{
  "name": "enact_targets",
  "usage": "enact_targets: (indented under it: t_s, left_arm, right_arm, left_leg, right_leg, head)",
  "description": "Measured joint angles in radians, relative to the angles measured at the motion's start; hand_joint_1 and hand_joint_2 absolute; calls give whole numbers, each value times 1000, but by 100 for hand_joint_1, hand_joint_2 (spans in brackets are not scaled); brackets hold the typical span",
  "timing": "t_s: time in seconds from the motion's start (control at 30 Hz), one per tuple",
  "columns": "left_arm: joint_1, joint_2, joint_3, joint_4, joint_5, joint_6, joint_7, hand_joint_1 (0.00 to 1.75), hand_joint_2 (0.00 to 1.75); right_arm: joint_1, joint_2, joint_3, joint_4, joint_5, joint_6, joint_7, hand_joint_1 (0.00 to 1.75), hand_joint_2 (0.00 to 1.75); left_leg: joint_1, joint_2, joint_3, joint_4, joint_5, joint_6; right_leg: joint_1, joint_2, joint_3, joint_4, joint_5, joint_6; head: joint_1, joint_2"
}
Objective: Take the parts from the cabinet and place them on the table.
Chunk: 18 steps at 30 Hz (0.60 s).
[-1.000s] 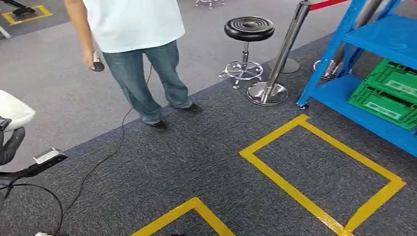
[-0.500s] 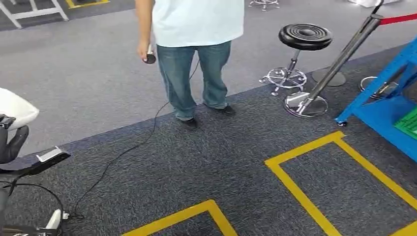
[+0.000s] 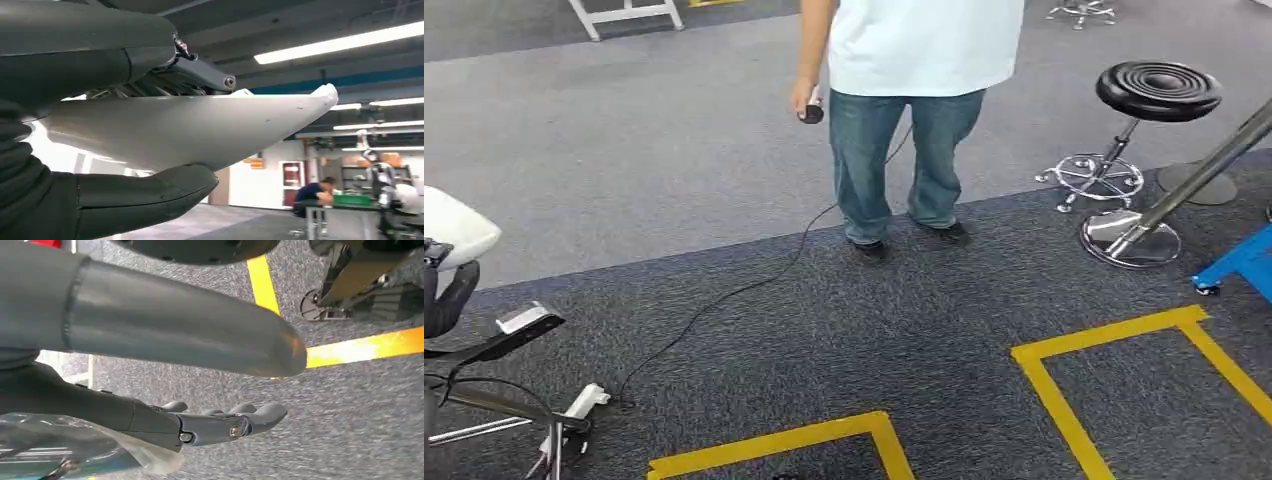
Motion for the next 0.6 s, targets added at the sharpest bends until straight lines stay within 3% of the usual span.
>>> enact_targets:
  t_s: [0.03,0.07,0.1,0.13,0.2,0.23,0.27,0.3,0.33,0.37,0.4,0.43,0.47,0.5,0.53,0.57,0.6]
  left_arm:
    - [0,0,1,0,0,0,1,175,175]
    - [-1,1,2,0,0,-1,2,175,175]
    - [-4,0,2,0,0,-5,5,175,175]
    - [-5,0,2,0,-2,-8,7,175,175]
    - [0,0,4,0,-10,-18,15,175,175]
    - [1,0,4,-1,-12,-21,16,175,175]
    - [1,-1,4,-1,-14,-22,16,175,175]
    - [-3,-2,4,-1,-15,-23,17,175,175]
    - [-3,-5,3,-1,-17,-24,17,175,175]
    - [-1,-6,3,-1,-18,-24,17,175,175]
    - [-1,-7,3,-1,-20,-24,17,175,175]
    - [0,-8,2,-1,-20,-24,17,175,175]
    - [0,-9,2,-1,-20,-24,17,175,175]
    - [0,-9,2,-1,-20,-24,18,175,175]
    - [0,-10,2,-1,-21,-24,18,175,175]
    - [0,-10,2,-1,-21,-25,21,175,175]
    - [-2,-11,2,-1,-24,-28,26,175,175]
  right_arm:
    - [-1,0,0,0,-2,0,-2,0,0]
    - [-1,0,0,0,-2,0,-2,0,0]
    - [-1,0,0,0,-2,-1,-2,0,0]
    - [-2,0,0,0,0,-1,0,0,0]
    - [-3,0,0,0,3,-2,5,0,0]
    - [-4,0,0,0,4,-2,5,0,0]
    - [-7,0,0,0,4,-2,6,0,0]
    - [-8,0,0,0,4,-2,6,0,0]
    - [-8,0,0,0,4,-2,7,0,0]
    - [-6,0,0,0,4,-2,8,0,0]
    - [-3,0,0,1,4,-2,8,0,0]
    - [-1,0,0,1,4,-2,10,0,0]
    - [1,0,0,1,4,-2,11,0,0]
    - [1,0,0,1,4,-2,11,0,0]
    - [1,0,0,1,5,-2,13,0,0]
    - [1,0,0,1,5,-3,14,0,0]
    - [1,0,0,1,5,-3,14,0,0]
  left_leg:
    - [-1,20,46,-88,44,4]
    - [-6,65,80,-158,59,9]
    - [-23,90,90,-178,43,17]
    - [-22,79,86,-171,41,28]
    - [-24,52,82,-173,38,37]
    - [-18,39,86,-182,43,44]
    - [-14,30,89,-185,45,48]
    - [-12,21,88,-185,45,57]
    - [-11,11,88,-184,44,61]
    - [-11,-2,88,-184,44,62]
    - [-12,-15,88,-183,43,62]
    - [-12,-30,89,-183,43,63]
    - [-12,-46,91,-183,42,63]
    - [-11,-62,93,-182,41,62]
    - [-10,-77,95,-181,39,59]
    - [-7,-87,94,-179,37,55]
    - [-14,-99,89,-171,33,48]
  right_leg:
    - [0,-12,7,0,-5,3]
    - [2,-22,13,0,-10,8]
    - [11,-32,13,4,-16,17]
    - [11,-44,14,0,-17,20]
    - [11,-70,24,-4,-23,29]
    - [11,-72,28,-2,-30,38]
    - [7,-17,17,15,-43,43]
    - [4,30,-11,71,-75,44]
    - [3,50,-53,155,-112,44]
    - [3,57,-101,245,-145,45]
    - [3,60,-140,307,-159,45]
    - [3,61,-161,327,-149,45]
    - [3,62,-159,299,-112,43]
    - [3,65,-136,230,-60,41]
    - [2,81,-99,136,-4,37]
    - [-1,128,-69,56,35,36]
    - [-5,157,-54,25,21,31]
  head:
    - [0,0]
    - [0,0]
    - [-1,0]
    - [2,0]
    - [3,0]
    - [1,0]
    - [6,0]
    - [6,0]
    - [11,0]
    - [10,0]
    - [10,0]
    - [10,0]
    - [10,0]
    - [10,0]
    - [10,0]
    - [11,0]
    - [11,0]
